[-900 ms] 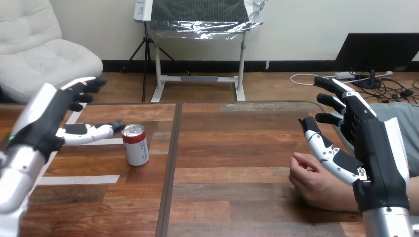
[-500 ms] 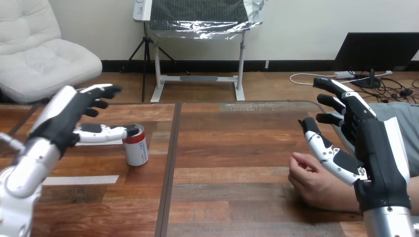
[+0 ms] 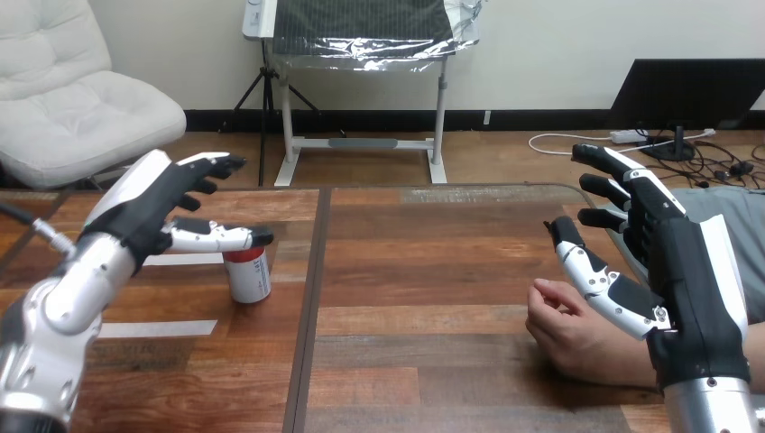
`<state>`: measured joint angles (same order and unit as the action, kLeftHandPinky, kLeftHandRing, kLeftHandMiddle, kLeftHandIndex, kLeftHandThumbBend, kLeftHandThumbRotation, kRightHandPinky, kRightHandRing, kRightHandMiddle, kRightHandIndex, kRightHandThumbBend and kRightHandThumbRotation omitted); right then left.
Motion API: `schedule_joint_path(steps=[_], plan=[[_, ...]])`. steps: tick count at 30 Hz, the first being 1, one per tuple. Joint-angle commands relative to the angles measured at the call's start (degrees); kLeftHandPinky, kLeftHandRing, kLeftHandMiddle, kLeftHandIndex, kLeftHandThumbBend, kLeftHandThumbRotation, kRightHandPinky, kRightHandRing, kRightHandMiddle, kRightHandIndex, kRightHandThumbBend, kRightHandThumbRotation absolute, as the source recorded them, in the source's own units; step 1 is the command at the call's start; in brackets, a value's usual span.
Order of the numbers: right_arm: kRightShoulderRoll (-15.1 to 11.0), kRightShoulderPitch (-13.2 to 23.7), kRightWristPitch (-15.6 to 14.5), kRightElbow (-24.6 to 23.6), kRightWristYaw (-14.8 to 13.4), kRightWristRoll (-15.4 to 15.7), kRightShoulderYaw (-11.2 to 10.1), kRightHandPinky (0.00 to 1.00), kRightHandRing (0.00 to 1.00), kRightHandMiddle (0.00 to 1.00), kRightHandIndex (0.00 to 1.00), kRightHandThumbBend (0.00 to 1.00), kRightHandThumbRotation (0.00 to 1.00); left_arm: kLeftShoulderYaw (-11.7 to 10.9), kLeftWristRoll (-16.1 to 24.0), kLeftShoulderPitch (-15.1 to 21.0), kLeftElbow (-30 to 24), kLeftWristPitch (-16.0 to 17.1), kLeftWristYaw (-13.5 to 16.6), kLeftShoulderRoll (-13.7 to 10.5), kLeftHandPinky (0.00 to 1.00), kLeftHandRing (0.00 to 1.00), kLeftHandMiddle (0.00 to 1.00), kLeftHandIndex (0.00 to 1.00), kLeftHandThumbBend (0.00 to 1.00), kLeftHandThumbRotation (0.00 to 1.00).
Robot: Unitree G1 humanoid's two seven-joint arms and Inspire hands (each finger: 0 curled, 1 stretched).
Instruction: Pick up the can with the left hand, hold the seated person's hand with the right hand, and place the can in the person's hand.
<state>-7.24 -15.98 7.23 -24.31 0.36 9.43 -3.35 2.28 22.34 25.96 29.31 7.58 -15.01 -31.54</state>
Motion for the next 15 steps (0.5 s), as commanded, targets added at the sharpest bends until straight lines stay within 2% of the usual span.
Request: schedule_joint_path(steps=[1,11,15], plan=[[-1.4,3.6,-0.3,-1.4,0.5,0.4,-0.9,0.74,0.85,0.88,0.81,0.39,0.0,1.7,1.7,9.4,1.8,1.6,2.5,-0.4,0.82,0.88,0.89,0.85,0.81,0.33],[-1.4,3.7,-0.6,-1.6,0.8,0.5,-0.9,0.76,0.86,0.89,0.81,0.39,0.0,4.5,5.8,12.9,3.7,-0.6,4.7,0.2,0.77,0.85,0.87,0.85,0.84,0.36],[-1.5,3.6,-0.8,-1.7,0.8,0.7,-0.8,0.76,0.86,0.89,0.81,0.4,0.0,5.5,7.3,14.1,5.3,-0.4,6.2,0.4,0.74,0.83,0.85,0.85,0.85,0.39]])
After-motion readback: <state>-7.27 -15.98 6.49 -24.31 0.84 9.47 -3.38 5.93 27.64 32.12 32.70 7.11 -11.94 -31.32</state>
